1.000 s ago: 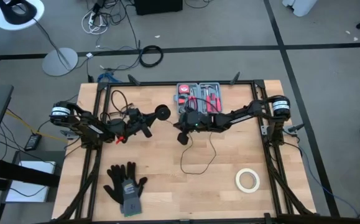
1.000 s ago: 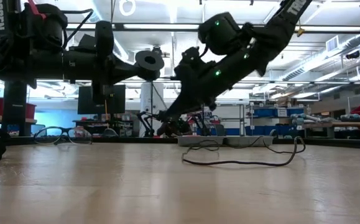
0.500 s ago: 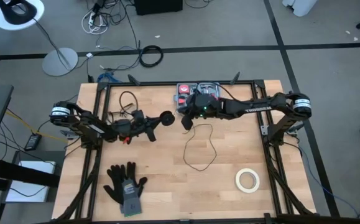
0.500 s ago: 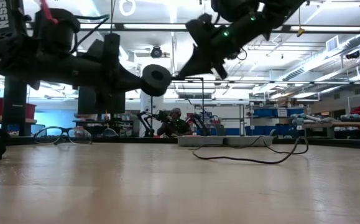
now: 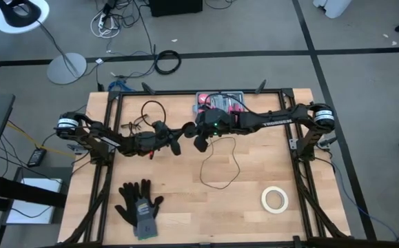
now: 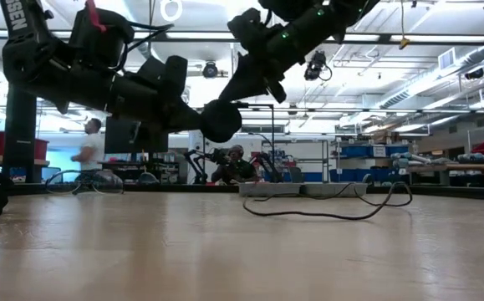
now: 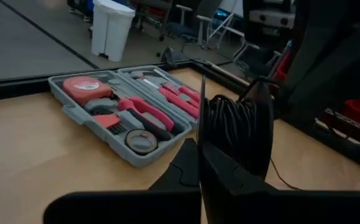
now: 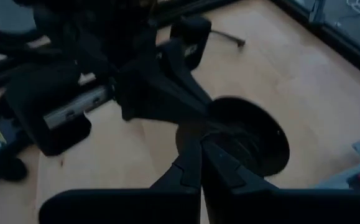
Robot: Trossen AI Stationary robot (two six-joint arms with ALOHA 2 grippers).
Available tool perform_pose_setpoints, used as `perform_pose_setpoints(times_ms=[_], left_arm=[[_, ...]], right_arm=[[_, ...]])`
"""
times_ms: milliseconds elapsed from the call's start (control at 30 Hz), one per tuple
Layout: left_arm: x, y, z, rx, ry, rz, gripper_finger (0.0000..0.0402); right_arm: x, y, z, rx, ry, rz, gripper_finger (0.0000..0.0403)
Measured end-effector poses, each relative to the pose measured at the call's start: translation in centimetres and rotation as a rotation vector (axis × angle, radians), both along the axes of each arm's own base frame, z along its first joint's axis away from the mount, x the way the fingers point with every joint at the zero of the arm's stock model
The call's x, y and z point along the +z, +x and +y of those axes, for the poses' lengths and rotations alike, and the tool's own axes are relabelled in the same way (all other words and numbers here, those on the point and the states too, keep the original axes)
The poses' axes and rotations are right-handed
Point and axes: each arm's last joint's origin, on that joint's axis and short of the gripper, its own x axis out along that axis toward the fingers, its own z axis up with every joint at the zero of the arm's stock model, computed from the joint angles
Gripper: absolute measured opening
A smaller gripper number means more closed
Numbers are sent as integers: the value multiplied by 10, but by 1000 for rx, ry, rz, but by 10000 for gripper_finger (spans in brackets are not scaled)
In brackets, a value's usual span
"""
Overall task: Coil cords
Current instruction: Coil the black wire onto the black spool
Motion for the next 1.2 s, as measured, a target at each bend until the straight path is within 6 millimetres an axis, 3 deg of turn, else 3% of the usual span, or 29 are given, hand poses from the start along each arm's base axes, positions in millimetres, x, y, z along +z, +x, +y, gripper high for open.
perform_pose_setpoints(times_ms=[133,467,633,967,1200], left_arm=[[3,0,0,15,3,-35,0],[9,2,0,13,-15,-97,0],[6,2,0,-14,-26,-76,0],[13,2,-1,-28,-36,-156,0],[8,-8,-1,-15,-27,-172,0]], right_arm=[[-2,6,1,4,-3,-41,0],[-39,29,14,84,-21,-47,31],[-30,31,12,86,-47,-107,47],[-53,16,12,12,-29,165,34],[-71,-5,34,91,-16,280,20]])
